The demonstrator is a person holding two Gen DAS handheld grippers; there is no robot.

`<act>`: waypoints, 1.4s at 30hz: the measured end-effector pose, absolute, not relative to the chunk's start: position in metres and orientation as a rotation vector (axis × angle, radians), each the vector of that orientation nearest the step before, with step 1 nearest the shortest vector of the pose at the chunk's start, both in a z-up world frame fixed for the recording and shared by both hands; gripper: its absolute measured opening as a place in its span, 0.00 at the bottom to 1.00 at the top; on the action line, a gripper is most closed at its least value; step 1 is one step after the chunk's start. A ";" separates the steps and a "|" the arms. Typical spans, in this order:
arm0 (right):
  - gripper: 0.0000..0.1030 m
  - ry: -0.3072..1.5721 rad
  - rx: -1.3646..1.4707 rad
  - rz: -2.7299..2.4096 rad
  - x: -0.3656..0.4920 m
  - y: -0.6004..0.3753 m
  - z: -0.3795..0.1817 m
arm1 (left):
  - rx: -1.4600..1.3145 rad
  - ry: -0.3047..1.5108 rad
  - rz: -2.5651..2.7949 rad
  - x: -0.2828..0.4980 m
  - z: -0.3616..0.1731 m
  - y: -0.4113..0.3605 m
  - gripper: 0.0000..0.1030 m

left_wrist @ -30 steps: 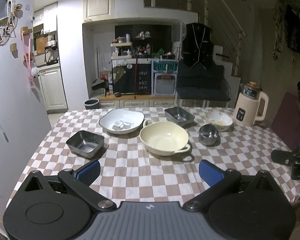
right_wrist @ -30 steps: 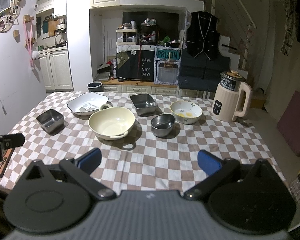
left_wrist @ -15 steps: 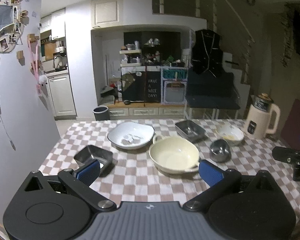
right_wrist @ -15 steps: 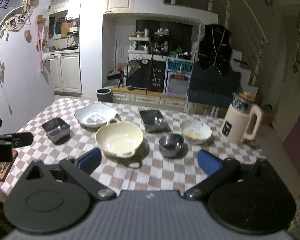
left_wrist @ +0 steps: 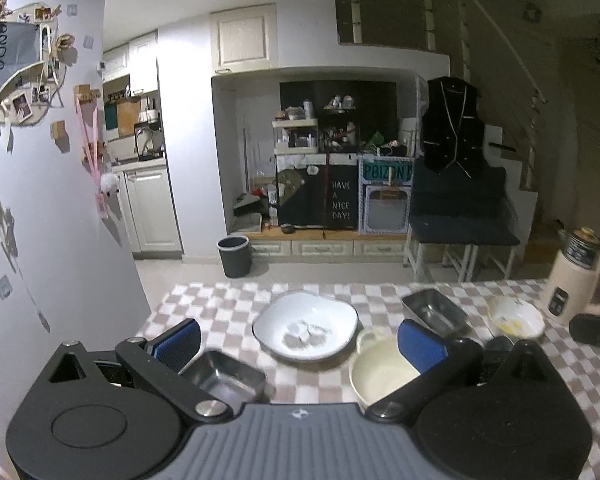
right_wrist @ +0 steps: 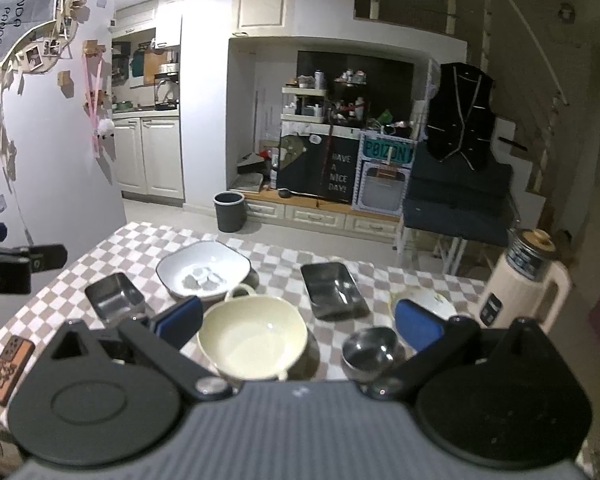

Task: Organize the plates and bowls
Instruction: 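Reach the right tool to the white square plate rim and close on it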

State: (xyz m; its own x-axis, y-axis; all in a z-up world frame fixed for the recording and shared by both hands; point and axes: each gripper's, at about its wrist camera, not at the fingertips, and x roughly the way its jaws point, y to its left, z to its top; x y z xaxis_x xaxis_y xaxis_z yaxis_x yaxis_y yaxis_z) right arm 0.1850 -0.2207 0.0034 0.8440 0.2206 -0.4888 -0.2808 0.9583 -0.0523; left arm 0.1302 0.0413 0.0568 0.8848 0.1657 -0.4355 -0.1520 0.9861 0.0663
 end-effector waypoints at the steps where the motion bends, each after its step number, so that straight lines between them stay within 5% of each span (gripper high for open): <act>1: 1.00 0.501 -0.118 0.271 0.192 -0.218 0.004 | 0.034 0.449 0.167 0.138 0.059 0.044 1.00; 21: 1.00 0.547 0.100 0.296 0.340 -0.174 -0.026 | 0.016 0.546 0.084 0.303 0.037 0.120 1.00; 32: 1.00 0.609 0.261 0.329 0.413 -0.151 -0.087 | -0.043 0.642 0.102 0.396 -0.027 0.177 1.00; 42: 1.00 0.892 0.482 0.305 0.484 -0.125 -0.145 | -0.120 0.787 0.081 0.458 -0.100 0.216 1.00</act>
State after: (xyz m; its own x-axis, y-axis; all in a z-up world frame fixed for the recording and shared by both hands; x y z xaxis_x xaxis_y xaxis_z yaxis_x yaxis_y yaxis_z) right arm 0.4838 -0.1246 -0.1446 0.5961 0.4464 -0.6674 -0.0552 0.8520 0.5206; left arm 0.4577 0.2164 -0.1002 0.7034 0.0277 -0.7103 -0.1172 0.9901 -0.0775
